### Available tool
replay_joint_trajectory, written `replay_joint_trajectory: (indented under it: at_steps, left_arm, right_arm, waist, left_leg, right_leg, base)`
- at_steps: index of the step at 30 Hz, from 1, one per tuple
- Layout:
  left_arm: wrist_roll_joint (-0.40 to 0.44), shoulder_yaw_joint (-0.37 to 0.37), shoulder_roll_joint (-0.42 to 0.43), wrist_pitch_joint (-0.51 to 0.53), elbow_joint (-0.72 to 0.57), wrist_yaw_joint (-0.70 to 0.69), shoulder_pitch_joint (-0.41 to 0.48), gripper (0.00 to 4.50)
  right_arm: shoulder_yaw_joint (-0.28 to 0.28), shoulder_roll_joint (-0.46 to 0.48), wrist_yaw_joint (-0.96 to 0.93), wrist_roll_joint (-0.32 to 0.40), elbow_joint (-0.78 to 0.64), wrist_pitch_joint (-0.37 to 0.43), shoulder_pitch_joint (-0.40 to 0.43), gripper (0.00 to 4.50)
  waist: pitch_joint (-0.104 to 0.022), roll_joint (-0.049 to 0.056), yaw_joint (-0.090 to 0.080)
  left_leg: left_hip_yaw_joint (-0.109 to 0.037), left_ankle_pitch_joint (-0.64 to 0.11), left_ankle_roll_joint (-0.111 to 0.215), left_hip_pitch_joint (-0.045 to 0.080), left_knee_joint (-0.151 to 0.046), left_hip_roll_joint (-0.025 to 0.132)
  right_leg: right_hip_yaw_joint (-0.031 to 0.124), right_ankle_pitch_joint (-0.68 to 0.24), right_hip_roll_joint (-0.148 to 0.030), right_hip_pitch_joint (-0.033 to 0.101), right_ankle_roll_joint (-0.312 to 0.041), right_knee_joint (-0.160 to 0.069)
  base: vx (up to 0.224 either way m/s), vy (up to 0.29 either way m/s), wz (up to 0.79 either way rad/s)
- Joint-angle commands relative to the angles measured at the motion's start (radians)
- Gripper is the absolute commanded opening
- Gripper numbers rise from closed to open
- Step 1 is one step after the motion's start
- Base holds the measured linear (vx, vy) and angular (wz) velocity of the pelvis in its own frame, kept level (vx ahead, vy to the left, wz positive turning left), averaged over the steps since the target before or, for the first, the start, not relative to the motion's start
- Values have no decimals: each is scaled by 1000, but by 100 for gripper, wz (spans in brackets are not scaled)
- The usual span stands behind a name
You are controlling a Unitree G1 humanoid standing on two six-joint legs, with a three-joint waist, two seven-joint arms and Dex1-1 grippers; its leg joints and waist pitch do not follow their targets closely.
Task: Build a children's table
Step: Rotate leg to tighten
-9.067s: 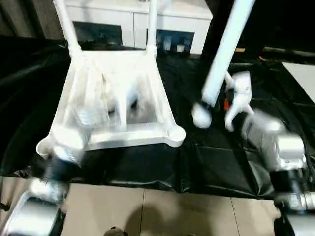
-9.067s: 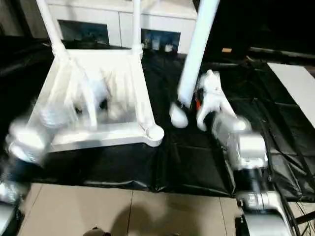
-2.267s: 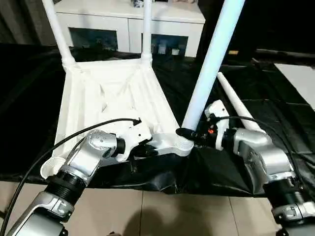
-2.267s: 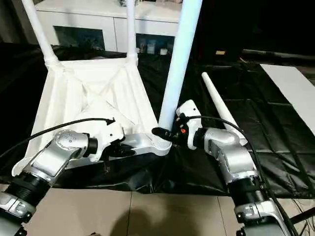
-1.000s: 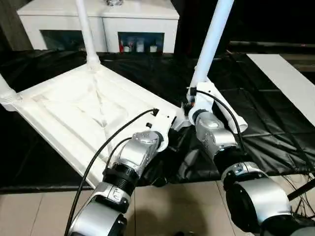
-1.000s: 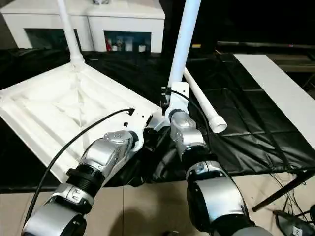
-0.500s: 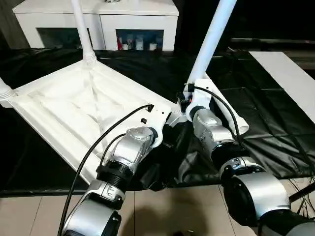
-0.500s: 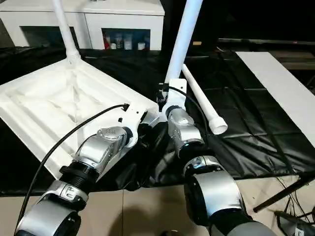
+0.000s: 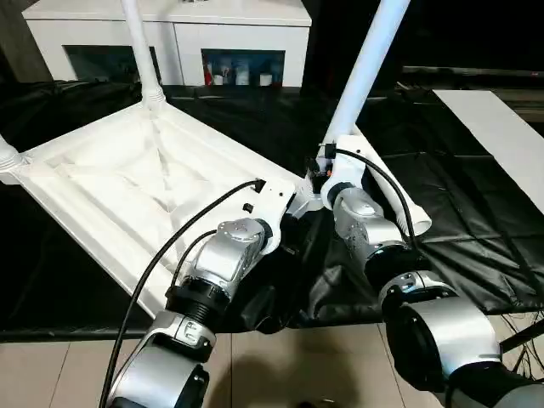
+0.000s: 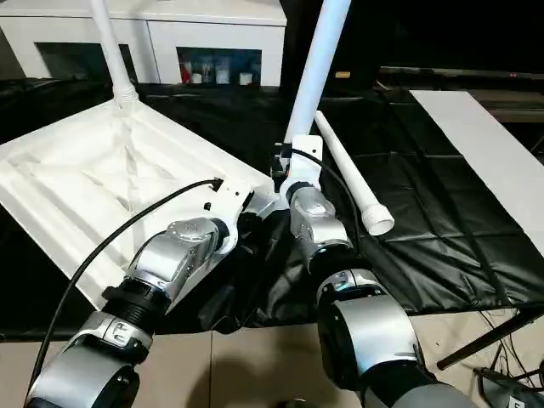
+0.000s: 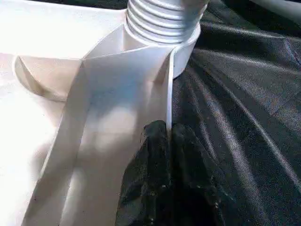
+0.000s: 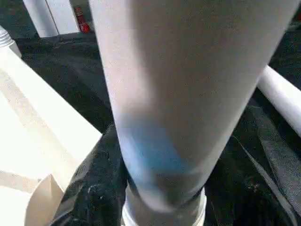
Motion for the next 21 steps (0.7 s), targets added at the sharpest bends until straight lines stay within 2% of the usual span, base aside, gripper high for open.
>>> replay_joint_trajectory:
  at_steps: [1, 8, 9, 10, 11, 12, 13, 14, 15, 16, 18, 20, 21]
  left_arm:
    - [-2, 34, 20, -59, -31, 18, -13, 0]
    - [-3, 34, 21, -59, -31, 17, -12, 0]
    - [-2, -42, 177, -111, -125, -215, 39, 0]
    - [0, -98, 292, -150, -194, -389, 77, 0]
    - [2, -135, 366, -175, -238, -500, 100, 0]
    - [3, -156, 407, -190, -261, -563, 112, 0]
    - [3, -155, 406, -189, -260, -562, 109, 0]
    - [3, -155, 406, -189, -260, -562, 109, 0]
    - [3, -154, 406, -189, -259, -561, 107, 0]
    - [4, -154, 406, -190, -258, -560, 107, 0]
    - [4, -153, 405, -191, -256, -560, 106, 0]
    - [2, -152, 408, -192, -258, -563, 107, 0]
    - [-5, -157, 420, -200, -264, -571, 110, 0]
  right_arm:
    - [-6, 10, -2, -5, 101, 61, 58, 186]
    - [-10, 9, 2, -6, 108, 59, 54, 186]
    - [65, -82, 268, -34, 41, 144, 72, 186]
    - [124, -150, 463, -54, -15, 210, 88, 186]
    - [163, -193, 588, -67, -51, 252, 99, 186]
    - [186, -216, 658, -74, -73, 275, 105, 186]
    - [184, -215, 658, -73, -69, 271, 101, 186]
    - [184, -215, 658, -73, -69, 271, 101, 186]
    - [184, -215, 658, -74, -67, 270, 98, 186]
    - [183, -214, 658, -73, -66, 270, 98, 186]
    - [182, -214, 658, -73, -66, 269, 97, 186]
    - [184, -215, 662, -74, -67, 268, 98, 186]
    - [191, -222, 679, -71, -89, 280, 106, 186]
  waist:
    - [-53, -6, 4]
    - [-55, -7, 5]
    - [-55, -9, 4]
    - [-62, 8, 5]
    - [-62, 8, 5]
    - [-64, 15, -9]
    - [-57, 25, -7]
    - [-58, 25, -4]
    - [-57, 22, -2]
    - [-58, 19, 6]
    - [-58, 17, 11]
    - [-62, 18, 10]
    - [-62, 16, 8]
  left_leg:
    - [-3, -202, 59, -27, -80, 26]
    - [-3, -187, 61, -29, -80, 26]
    - [-2, -185, 62, -29, -79, 26]
    - [-20, -181, 91, -49, -86, 32]
    - [-20, -181, 91, -49, -86, 32]
    - [-22, -132, 108, -55, -80, 41]
    - [-2, -120, 107, -18, -67, 42]
    - [5, -118, 93, -11, -65, 42]
    - [7, -116, 82, -12, -66, 42]
    - [7, -98, 65, -21, -68, 42]
    - [6, -99, 45, -25, -72, 43]
    - [7, -89, 28, -19, -72, 43]
    - [7, -90, 28, -22, -72, 42]
  right_leg:
    - [50, -448, -46, 42, -126, -80]
    - [50, -435, -46, 42, -127, -79]
    - [51, -432, -46, 42, -128, -78]
    - [51, -367, -50, 70, -142, -67]
    - [51, -367, -50, 70, -142, -67]
    - [53, -255, -50, 69, -183, -48]
    - [60, -191, -42, 34, -260, -53]
    - [62, -181, -40, 31, -279, -52]
    - [64, -178, -39, 35, -290, -49]
    - [64, -182, -42, 48, -290, -43]
    - [65, -192, -41, 52, -281, -37]
    - [66, -153, -37, 50, -285, -32]
    - [68, -147, -36, 53, -286, -31]
  base:
    - [0, 0, 0]
    - [0, 0, 0]
    - [0, 0, 0]
    - [0, 0, 0]
    - [0, 0, 0]
    - [0, 0, 0]
    - [0, 0, 0]
    - [0, 0, 0]
    - [34, -41, 18]
    - [0, 0, 0]
    - [0, 0, 0]
    - [0, 0, 0]
    - [0, 0, 0]
